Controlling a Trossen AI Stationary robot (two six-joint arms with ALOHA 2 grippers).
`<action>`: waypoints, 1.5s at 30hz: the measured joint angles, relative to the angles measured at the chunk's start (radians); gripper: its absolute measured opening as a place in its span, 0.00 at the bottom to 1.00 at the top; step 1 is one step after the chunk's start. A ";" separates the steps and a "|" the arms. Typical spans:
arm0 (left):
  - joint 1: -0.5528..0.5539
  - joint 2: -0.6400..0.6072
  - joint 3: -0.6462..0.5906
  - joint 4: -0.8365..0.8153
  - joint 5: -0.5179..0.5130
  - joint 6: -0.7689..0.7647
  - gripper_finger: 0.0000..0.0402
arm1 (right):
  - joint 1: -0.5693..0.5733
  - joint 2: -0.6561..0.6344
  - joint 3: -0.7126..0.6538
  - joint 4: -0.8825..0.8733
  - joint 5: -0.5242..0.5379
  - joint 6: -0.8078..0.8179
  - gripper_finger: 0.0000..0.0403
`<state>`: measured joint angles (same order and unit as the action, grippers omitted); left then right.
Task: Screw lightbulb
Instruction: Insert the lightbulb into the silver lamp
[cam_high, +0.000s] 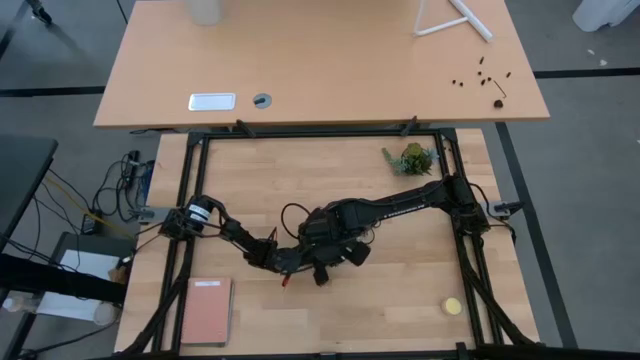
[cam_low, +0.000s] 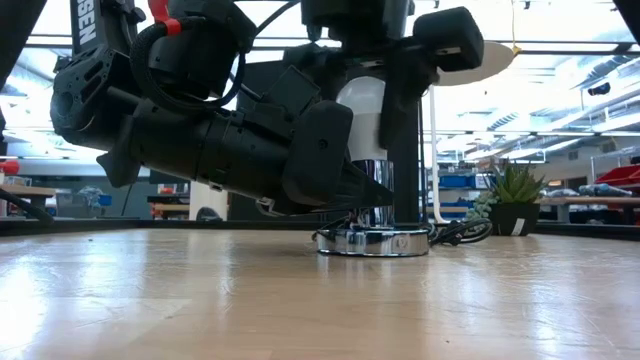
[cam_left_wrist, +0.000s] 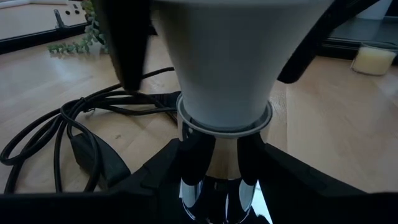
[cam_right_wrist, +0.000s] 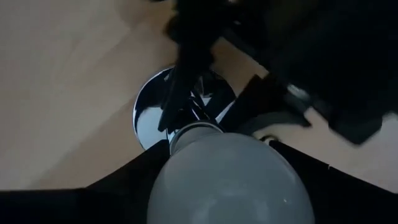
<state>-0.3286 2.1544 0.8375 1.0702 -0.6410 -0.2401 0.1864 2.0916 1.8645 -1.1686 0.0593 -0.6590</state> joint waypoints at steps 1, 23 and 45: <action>0.000 0.000 0.000 0.000 0.000 0.000 0.46 | 0.000 0.000 0.000 0.000 0.001 0.060 0.64; -0.006 0.000 0.000 0.000 0.007 0.000 0.46 | -0.005 0.000 0.001 0.053 -0.018 0.965 0.68; -0.006 0.000 0.000 0.001 0.003 -0.010 0.46 | 0.000 0.000 0.001 -0.012 -0.007 -0.379 0.92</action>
<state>-0.3347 2.1548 0.8375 1.0714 -0.6380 -0.2505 0.1866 2.0918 1.8652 -1.1807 0.0525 -1.0376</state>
